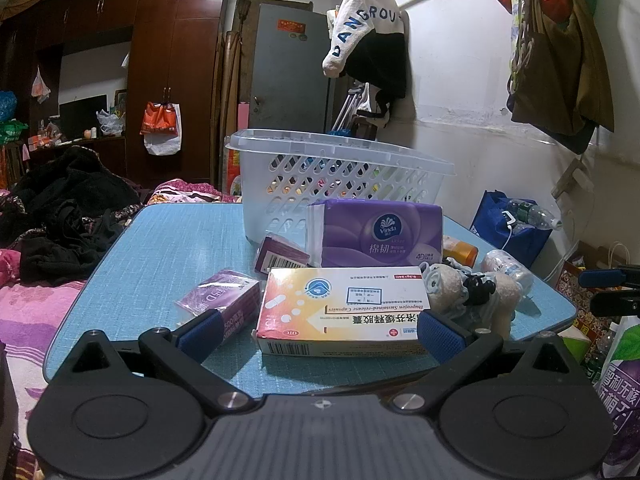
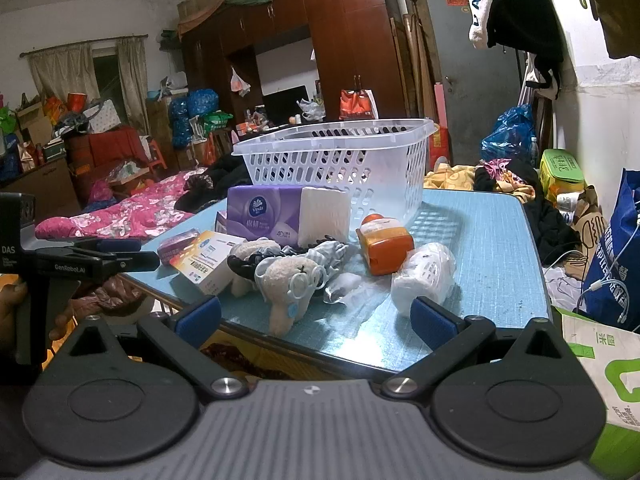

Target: Organize objects

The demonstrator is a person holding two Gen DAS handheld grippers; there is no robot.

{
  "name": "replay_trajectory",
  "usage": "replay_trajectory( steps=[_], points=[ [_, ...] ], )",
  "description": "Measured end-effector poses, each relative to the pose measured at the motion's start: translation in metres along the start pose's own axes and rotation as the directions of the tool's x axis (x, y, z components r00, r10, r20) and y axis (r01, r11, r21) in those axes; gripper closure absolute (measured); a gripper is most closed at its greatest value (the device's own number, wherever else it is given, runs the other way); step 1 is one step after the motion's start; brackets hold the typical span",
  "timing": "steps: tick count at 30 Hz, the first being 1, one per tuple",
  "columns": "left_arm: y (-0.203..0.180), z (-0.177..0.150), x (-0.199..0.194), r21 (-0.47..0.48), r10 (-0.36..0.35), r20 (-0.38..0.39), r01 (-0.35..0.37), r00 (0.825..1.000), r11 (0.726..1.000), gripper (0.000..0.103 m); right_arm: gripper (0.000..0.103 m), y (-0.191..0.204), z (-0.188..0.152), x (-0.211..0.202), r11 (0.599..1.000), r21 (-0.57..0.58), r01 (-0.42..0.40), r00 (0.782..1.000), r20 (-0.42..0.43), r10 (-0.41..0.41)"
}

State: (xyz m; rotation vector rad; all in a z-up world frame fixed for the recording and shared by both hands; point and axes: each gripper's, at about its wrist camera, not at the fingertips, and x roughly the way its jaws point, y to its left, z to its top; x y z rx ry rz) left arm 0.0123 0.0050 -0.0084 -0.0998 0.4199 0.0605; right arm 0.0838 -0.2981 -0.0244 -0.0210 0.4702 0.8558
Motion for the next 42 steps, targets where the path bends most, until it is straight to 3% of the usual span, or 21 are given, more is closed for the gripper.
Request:
replay_trajectory(
  steps=[25,31,36,39,42],
  points=[
    [-0.001,-0.001,0.001,0.003,0.007,0.001,-0.007,1.0,1.0,0.0,0.0,0.0,0.0,0.0,1.0,0.0,0.001,1.0,0.0,-0.001],
    [0.001,0.0,-0.008,0.022,0.018,0.095,-0.02,0.995,1.0,0.0,0.0,0.0,-0.002,-0.002,1.0,-0.008,0.022,0.997,0.069,-0.022],
    [0.01,0.008,-0.011,0.073,0.104,0.208,-0.122,0.972,0.99,0.0,0.0,0.002,-0.007,-0.005,0.994,-0.059,0.087,0.974,0.217,-0.072],
    [0.026,0.01,-0.001,0.062,0.148,0.186,-0.162,0.971,0.985,0.0,0.0,-0.012,-0.006,0.004,0.995,-0.016,0.099,0.973,0.212,-0.094],
    [0.052,0.004,0.004,0.03,0.112,0.187,-0.12,0.976,0.992,0.0,0.0,-0.033,-0.007,0.016,0.985,0.06,0.161,0.97,0.172,-0.169]
  ],
)
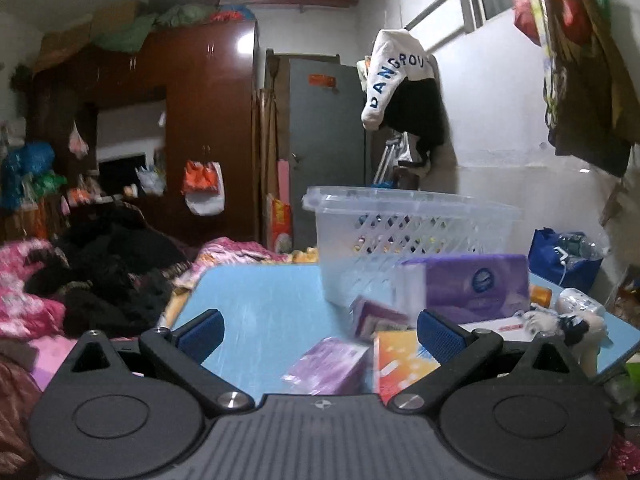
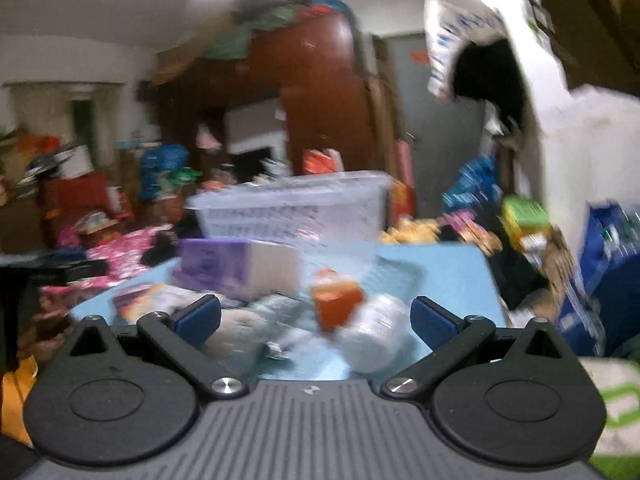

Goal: Organize objects
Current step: 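Grasp the small purple box with the left gripper while the right gripper grasps the white wrapped roll, then carry the purple box and white roll into the basket and open both grippers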

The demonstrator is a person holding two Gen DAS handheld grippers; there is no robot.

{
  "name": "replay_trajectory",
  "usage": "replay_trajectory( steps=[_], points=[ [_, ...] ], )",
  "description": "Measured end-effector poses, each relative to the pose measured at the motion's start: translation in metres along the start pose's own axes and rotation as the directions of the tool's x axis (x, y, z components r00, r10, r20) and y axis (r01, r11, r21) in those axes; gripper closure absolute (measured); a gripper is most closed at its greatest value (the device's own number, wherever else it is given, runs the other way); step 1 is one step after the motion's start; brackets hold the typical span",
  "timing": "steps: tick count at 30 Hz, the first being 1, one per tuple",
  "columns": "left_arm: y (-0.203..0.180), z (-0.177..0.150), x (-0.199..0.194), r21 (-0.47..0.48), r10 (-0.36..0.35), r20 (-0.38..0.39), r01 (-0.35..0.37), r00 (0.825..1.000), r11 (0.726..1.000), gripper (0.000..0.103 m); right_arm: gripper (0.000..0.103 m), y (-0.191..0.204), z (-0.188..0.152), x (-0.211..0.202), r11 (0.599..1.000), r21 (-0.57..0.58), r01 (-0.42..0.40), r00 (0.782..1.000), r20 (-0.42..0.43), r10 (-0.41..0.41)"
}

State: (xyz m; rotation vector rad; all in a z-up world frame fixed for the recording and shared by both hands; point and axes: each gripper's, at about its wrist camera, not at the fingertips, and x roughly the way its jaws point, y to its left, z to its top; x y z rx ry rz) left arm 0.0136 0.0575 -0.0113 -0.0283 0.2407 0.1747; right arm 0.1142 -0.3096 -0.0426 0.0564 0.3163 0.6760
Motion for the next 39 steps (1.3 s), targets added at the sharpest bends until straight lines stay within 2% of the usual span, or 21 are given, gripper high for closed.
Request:
replay_trajectory(
  steps=[2,4,8,11,14,16,17,19,21,22,24,26,32,39],
  points=[
    [0.015,-0.008,0.001,-0.005,-0.018,0.01,0.018,1.0,1.0,0.0,0.0,-0.008,-0.004,0.011,0.999,-0.013,0.045,0.999,-0.008,-0.045],
    [0.026,-0.014,0.004,-0.003,-0.008,0.003,0.008,1.0,1.0,0.001,0.0,-0.013,-0.007,0.021,0.999,0.002,0.054,0.998,-0.017,-0.054],
    [0.036,-0.023,0.011,0.014,-0.034,0.003,0.034,0.999,0.999,0.005,0.001,-0.016,-0.013,0.035,0.999,0.022,0.036,0.999,-0.03,-0.035],
    [0.033,-0.026,0.018,0.042,-0.081,-0.008,0.081,0.997,0.996,0.01,0.006,-0.014,-0.016,0.04,0.999,0.008,0.037,0.998,-0.044,-0.036],
    [0.029,-0.031,0.025,0.079,-0.091,-0.026,0.092,0.996,0.993,0.014,0.01,-0.012,-0.018,0.04,1.0,0.006,0.027,0.999,-0.043,-0.027],
    [0.027,-0.035,0.029,0.08,-0.107,-0.04,0.109,0.993,0.991,0.017,0.016,-0.012,-0.018,0.043,0.999,-0.003,0.032,0.998,-0.048,-0.032],
    [0.026,-0.037,0.031,0.084,-0.112,-0.045,0.115,0.993,0.99,0.021,0.019,-0.012,-0.02,0.046,0.999,-0.01,0.035,0.998,-0.052,-0.036],
    [0.022,-0.039,0.034,0.088,-0.114,-0.05,0.118,0.992,0.989,0.026,0.032,-0.011,-0.022,0.051,0.999,-0.027,0.043,0.997,-0.058,-0.044],
    [0.02,-0.041,0.038,0.086,-0.125,-0.05,0.129,0.991,0.988,0.035,0.04,-0.009,-0.024,0.054,0.997,-0.043,0.057,0.996,-0.065,-0.06],
    [0.02,-0.042,0.038,0.087,-0.129,-0.05,0.133,0.99,0.987,0.036,0.042,-0.008,-0.025,0.055,0.996,-0.051,0.067,0.995,-0.067,-0.07],
    [0.018,-0.043,0.04,0.088,-0.137,-0.048,0.141,0.989,0.986,0.049,0.043,-0.007,-0.026,0.055,0.995,-0.06,0.075,0.995,-0.061,-0.078],
    [0.017,-0.043,0.043,0.082,-0.146,-0.054,0.15,0.988,0.985,0.056,0.046,-0.007,-0.026,0.053,0.994,-0.067,0.084,0.995,-0.053,-0.088],
    [0.014,-0.042,0.041,0.1,-0.101,-0.038,0.105,0.994,0.99,0.056,0.05,-0.007,-0.028,0.05,0.99,-0.099,0.105,0.994,0.005,-0.105],
    [0.024,-0.034,0.033,0.081,-0.087,-0.009,0.088,0.996,0.993,0.056,0.051,-0.012,-0.018,0.045,0.993,-0.091,0.076,0.997,0.034,-0.073]
  ],
)
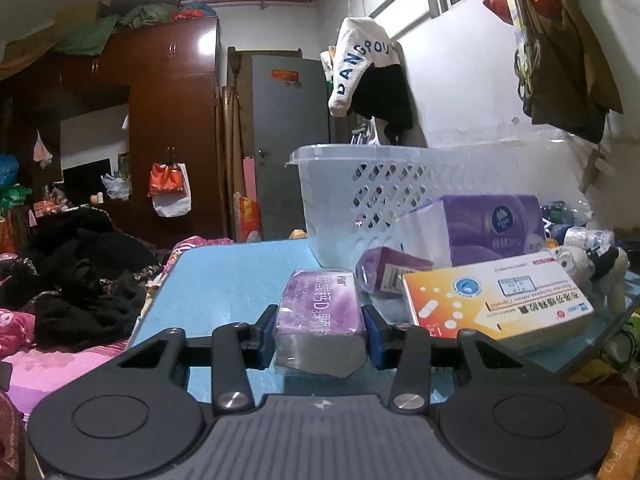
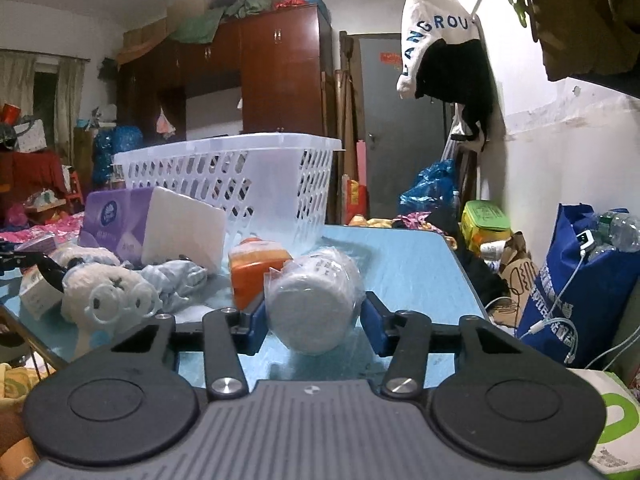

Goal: Organize objects
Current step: 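Carry the purple box and white roll into the basket and open both grippers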

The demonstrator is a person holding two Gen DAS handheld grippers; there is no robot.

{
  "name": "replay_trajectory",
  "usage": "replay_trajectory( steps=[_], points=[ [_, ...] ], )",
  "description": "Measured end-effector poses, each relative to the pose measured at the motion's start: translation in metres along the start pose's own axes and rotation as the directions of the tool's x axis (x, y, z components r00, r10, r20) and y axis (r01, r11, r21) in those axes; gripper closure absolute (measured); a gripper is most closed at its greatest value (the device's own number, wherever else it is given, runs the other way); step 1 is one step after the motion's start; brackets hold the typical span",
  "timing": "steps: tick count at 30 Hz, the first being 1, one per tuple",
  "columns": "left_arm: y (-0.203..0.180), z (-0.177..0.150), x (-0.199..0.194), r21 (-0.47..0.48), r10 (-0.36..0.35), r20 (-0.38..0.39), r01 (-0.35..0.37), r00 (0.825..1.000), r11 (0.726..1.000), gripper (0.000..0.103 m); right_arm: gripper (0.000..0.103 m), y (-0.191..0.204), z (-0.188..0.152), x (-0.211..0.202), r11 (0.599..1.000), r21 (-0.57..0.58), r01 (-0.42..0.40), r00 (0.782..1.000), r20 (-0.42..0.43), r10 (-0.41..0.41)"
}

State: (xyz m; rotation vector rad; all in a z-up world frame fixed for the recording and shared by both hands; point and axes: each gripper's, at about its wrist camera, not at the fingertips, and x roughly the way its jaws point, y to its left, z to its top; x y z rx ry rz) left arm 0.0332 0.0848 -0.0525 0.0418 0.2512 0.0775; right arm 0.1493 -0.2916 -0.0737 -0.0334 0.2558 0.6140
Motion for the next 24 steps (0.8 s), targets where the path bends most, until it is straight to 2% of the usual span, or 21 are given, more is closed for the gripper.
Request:
replay_trajectory(
  steps=[8,14,17,19,20,22,24],
  points=[
    [-0.008,0.025,-0.009,0.003,-0.02,0.067,0.02,0.998,1.0,0.056,0.051,-0.011,0.019,-0.007,0.996,0.058,-0.064,0.997,0.046,0.062],
    [-0.024,0.092,-0.001,0.01,-0.052,0.133,0.051,0.99,0.999,0.056,0.051,-0.002,0.08,0.0,0.991,0.001,-0.137,0.985,0.111,0.136],
    [-0.03,0.135,0.032,-0.022,-0.081,0.089,0.084,0.993,0.996,0.056,0.051,0.013,0.121,0.024,0.986,-0.035,-0.162,0.981,0.106,0.165],
    [-0.035,0.162,0.066,-0.034,-0.089,0.008,0.089,0.996,0.995,0.056,0.051,0.025,0.142,0.048,0.986,-0.068,-0.15,0.985,0.08,0.155],
    [-0.039,0.174,0.088,-0.032,-0.098,-0.057,0.096,0.994,0.995,0.056,0.051,0.033,0.152,0.062,0.987,-0.086,-0.134,0.989,0.054,0.139],
    [-0.043,0.192,0.13,-0.056,-0.1,-0.169,0.092,0.981,0.994,0.056,0.051,0.043,0.161,0.094,0.987,-0.102,-0.121,0.993,-0.021,0.119],
    [-0.048,0.202,0.163,-0.044,-0.086,-0.265,0.077,0.96,0.996,0.056,0.051,0.047,0.168,0.125,0.988,-0.089,-0.128,0.987,-0.108,0.118]
  ],
)
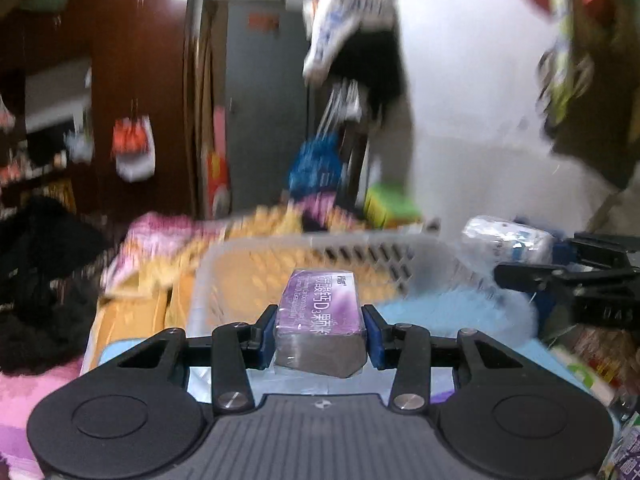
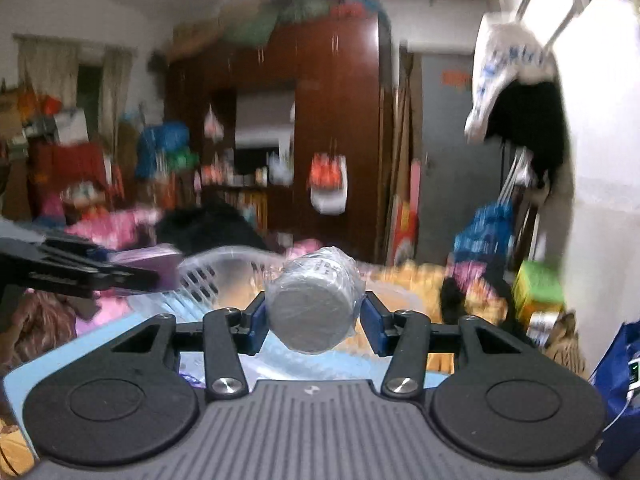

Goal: Organize objects
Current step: 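Carry the purple box and white roll into the basket and open both grippers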

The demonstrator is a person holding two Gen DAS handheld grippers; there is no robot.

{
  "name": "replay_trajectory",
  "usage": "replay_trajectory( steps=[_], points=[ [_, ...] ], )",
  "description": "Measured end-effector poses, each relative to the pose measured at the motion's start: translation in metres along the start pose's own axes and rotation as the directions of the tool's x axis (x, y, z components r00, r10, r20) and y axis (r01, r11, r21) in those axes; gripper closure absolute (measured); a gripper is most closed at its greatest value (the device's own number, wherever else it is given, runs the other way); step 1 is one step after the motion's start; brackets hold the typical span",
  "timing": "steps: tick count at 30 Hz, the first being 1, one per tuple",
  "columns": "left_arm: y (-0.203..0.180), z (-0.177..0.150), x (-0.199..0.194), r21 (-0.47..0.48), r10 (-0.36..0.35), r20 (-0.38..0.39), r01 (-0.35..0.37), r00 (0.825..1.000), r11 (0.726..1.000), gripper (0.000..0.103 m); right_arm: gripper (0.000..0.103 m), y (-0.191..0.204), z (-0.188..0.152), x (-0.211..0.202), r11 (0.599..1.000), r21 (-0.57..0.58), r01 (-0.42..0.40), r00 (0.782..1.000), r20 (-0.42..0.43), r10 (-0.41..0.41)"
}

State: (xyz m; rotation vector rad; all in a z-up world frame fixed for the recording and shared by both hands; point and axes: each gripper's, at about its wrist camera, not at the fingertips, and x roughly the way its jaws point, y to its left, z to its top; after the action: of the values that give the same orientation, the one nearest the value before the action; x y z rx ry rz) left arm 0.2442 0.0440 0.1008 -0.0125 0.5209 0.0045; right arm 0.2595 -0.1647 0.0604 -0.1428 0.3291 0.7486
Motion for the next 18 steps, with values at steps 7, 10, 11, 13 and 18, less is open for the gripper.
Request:
replay_trajectory(
  steps=[7,10,11,13,18],
  points=[
    [0.002,0.026,0.065,0.011,0.05,-0.223,-0.049,0.974,0.999,0.056,0.051,-0.014,0.006,0.07,0.999,0.032,0.03,0.974,-0.224,-0.022],
    [0.007,0.025,0.074,-0.004,0.028,-0.241,-0.03,0.97,1.0,0.056,0.051,-0.012,-0.001,0.075,1.0,0.026,0.01,0.965,-0.263,-0.003],
    [0.008,0.025,0.076,-0.005,0.021,-0.238,-0.023,0.971,1.0,0.055,0.051,-0.01,-0.005,0.074,1.0,0.023,0.001,0.965,-0.261,0.005],
    [0.005,0.022,0.074,0.005,0.028,-0.2,-0.027,0.979,1.0,0.051,0.05,-0.01,-0.008,0.075,1.0,0.01,-0.01,0.966,-0.258,0.013],
    [0.002,0.014,0.048,-0.007,0.064,-0.047,-0.065,0.997,0.998,0.016,0.008,-0.003,-0.005,0.056,0.999,-0.028,0.04,0.987,-0.154,-0.044]
  ],
)
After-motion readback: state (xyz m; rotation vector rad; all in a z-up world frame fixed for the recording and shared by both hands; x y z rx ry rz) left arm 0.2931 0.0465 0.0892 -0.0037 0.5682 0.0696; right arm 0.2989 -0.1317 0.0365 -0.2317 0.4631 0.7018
